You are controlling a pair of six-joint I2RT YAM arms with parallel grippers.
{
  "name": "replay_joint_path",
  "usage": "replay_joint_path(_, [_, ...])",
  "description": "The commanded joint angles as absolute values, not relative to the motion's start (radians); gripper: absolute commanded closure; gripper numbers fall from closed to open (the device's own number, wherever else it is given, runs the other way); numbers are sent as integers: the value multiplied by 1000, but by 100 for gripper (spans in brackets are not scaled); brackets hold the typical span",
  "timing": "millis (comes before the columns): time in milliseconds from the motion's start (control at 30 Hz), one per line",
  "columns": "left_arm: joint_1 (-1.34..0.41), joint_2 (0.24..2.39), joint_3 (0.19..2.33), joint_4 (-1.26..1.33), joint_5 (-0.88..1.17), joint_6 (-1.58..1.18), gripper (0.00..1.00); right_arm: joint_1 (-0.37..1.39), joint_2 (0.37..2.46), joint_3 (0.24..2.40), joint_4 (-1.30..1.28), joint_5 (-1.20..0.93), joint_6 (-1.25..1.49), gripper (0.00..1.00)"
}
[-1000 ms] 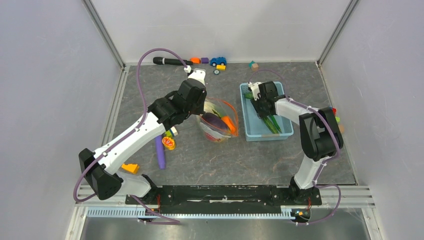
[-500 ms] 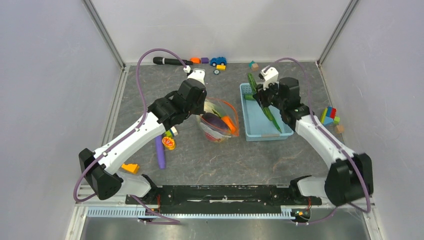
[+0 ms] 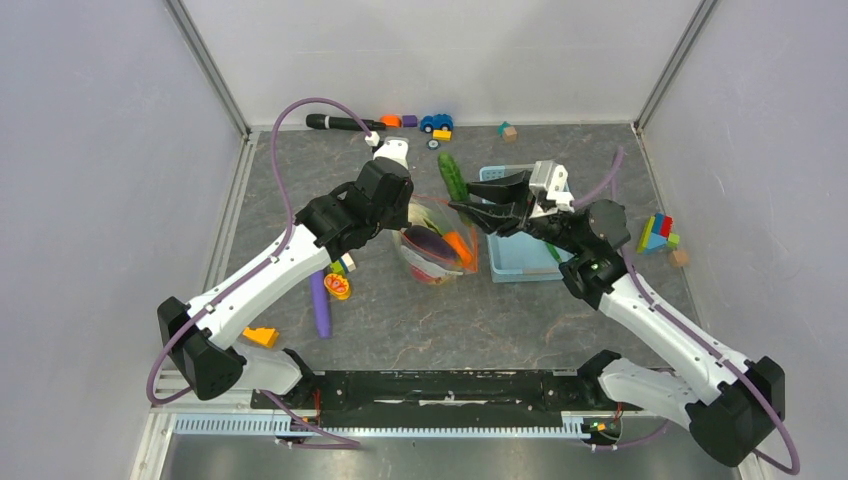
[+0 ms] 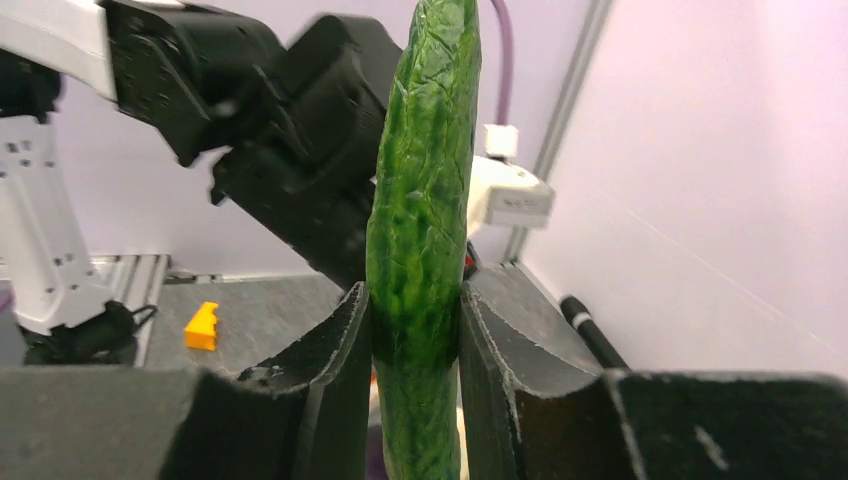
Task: Place the food in the zip-top bag and seal the zipper
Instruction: Place the fake vegetable in the zipper food storage bag.
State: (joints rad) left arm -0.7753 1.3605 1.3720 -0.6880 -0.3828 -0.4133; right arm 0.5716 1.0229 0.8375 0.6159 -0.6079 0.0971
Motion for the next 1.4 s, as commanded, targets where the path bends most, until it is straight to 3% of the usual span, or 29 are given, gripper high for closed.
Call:
replay_joint_path(0, [-773, 1327, 1393, -683, -385, -476, 98, 616, 1057, 827, 805, -668, 157, 100])
replay_joint_path(333, [-772, 1319, 1391, -690, -370, -485, 98, 656, 1132, 704, 879, -582, 143, 100])
replay_joint_path(800, [-773, 1310, 1388, -690, -370, -482, 98, 659, 1194, 643, 773, -482, -90, 94])
replay_joint_path(1000, [-772, 1309, 1386, -690, -373, -479, 98, 657, 1202, 638, 706, -467, -144, 82])
replay_joint_path(1233, [-773, 1311, 1386, -688, -364, -480, 98, 658, 1194, 672, 632, -514, -157, 46])
replay_joint_path(1367, [-773, 1307, 1385, -688, -354, -478, 98, 658, 1197, 715, 593, -501, -148, 43])
